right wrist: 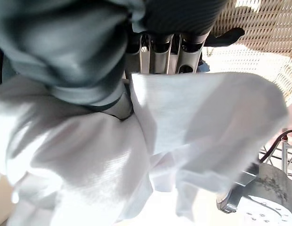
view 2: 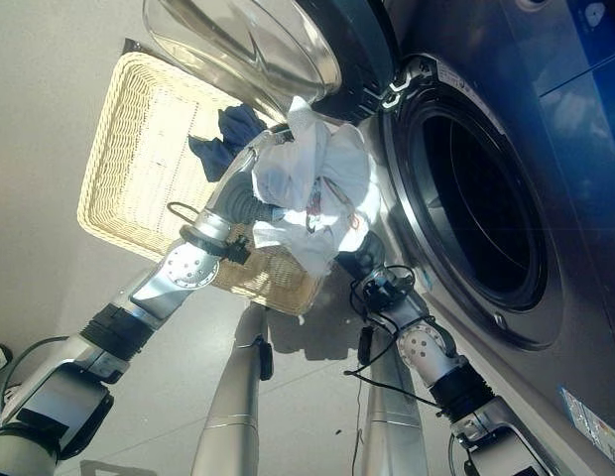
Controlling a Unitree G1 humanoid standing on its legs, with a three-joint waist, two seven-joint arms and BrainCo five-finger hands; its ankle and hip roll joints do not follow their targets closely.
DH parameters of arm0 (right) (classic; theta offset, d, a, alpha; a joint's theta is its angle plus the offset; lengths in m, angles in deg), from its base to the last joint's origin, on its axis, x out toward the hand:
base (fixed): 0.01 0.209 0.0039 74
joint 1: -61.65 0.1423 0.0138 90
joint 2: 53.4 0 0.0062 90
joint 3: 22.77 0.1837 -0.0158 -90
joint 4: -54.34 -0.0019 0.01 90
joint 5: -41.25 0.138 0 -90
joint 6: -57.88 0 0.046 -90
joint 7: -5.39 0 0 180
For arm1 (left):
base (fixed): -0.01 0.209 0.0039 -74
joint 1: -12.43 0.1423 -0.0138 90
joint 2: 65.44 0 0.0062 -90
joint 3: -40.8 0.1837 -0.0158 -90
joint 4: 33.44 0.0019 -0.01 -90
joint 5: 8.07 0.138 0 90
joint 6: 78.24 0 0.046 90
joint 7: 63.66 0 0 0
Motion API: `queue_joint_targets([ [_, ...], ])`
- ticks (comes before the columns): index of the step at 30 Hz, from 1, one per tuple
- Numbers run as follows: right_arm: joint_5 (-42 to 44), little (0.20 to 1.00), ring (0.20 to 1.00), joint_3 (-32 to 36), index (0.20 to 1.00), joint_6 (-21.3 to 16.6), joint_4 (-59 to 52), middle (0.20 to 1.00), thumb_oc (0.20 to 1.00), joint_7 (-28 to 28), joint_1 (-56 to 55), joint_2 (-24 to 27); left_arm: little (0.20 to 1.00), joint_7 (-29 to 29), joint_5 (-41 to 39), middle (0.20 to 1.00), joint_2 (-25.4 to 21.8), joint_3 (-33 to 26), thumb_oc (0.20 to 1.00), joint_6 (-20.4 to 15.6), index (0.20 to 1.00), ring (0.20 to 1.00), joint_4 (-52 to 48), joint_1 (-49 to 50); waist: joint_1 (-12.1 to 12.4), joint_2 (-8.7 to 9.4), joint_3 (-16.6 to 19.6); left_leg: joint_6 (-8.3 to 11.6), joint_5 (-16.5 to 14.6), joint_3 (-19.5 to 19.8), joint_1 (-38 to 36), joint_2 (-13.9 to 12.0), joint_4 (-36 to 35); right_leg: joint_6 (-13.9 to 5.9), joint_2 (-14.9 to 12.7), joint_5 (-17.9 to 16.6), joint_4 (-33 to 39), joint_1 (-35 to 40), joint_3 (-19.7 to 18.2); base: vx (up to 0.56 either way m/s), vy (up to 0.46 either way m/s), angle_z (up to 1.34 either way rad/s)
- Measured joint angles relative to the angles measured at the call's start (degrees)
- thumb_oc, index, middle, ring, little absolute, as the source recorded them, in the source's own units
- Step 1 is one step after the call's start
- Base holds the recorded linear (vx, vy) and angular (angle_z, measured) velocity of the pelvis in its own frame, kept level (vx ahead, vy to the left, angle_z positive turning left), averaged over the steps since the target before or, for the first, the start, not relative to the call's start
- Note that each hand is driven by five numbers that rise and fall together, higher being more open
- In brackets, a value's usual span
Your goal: Put the clothes into the washing machine.
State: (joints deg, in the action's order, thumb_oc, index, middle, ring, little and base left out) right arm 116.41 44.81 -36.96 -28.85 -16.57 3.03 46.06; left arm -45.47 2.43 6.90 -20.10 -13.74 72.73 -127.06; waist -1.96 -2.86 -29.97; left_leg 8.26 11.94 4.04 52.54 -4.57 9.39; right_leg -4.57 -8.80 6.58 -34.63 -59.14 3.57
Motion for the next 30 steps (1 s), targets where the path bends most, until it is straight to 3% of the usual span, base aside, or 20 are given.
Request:
queue_joint_targets([
  [17, 0.1, 0.2, 0.2, 2.8, 0.2, -4.0, -0.1, 0.2, 0.2, -0.8, 0.1, 0.1, 1.0, -1.1, 2.3, 1.0, -0.1, 0.0, 1.0, 3.8, 1.0, 1.0, 0.0, 1.9, 0.7, 0.0, 0.0, 0.09, -0.1, 0.0, 0.1, 0.0, -0.1, 0.01, -0.1, 0.1, 0.1, -0.1, 0.1, 0.0, 0.0, 0.0],
  [21, 1.0, 0.2, 0.2, 3.9, 0.2, -5.4, -0.1, 0.2, 0.2, -1.5, 0.2, 0.1, 1.0, 0.8, 4.1, 1.0, -0.3, 0.0, 1.0, 4.2, 1.0, 1.0, 0.1, 2.3, 1.4, 0.0, 0.0, 0.09, -0.1, 0.0, 0.1, 0.1, -0.1, -0.01, -0.1, 0.1, 0.1, -0.1, 0.1, 0.0, 0.0, 0.0],
  [24, 1.6, 0.2, 0.2, 4.3, 0.2, -6.3, -0.3, 0.2, 0.2, -1.6, 1.1, 0.0, 1.0, 4.4, 4.5, 1.0, -1.1, -0.9, 1.0, 6.3, 1.0, 1.0, 1.4, 3.8, 1.4, 0.0, 0.0, 0.08, -0.1, 0.0, 0.1, 0.1, -0.1, -0.05, -0.1, 0.2, 0.1, -0.1, 0.1, 0.0, 0.0, 0.0],
  [30, 2.1, 0.2, 0.2, 5.4, 0.2, -6.6, -1.7, 0.2, 0.2, -1.6, 1.1, -0.2, 1.0, 10.7, 6.5, 1.0, -1.1, -1.8, 1.0, 6.7, 1.0, 1.0, 1.8, 6.0, 1.4, 0.0, 0.0, 0.08, -0.1, 0.0, 0.1, 0.1, -0.1, -0.12, -0.2, 0.2, 0.0, -0.1, 0.1, 0.0, 0.0, 0.0],
])
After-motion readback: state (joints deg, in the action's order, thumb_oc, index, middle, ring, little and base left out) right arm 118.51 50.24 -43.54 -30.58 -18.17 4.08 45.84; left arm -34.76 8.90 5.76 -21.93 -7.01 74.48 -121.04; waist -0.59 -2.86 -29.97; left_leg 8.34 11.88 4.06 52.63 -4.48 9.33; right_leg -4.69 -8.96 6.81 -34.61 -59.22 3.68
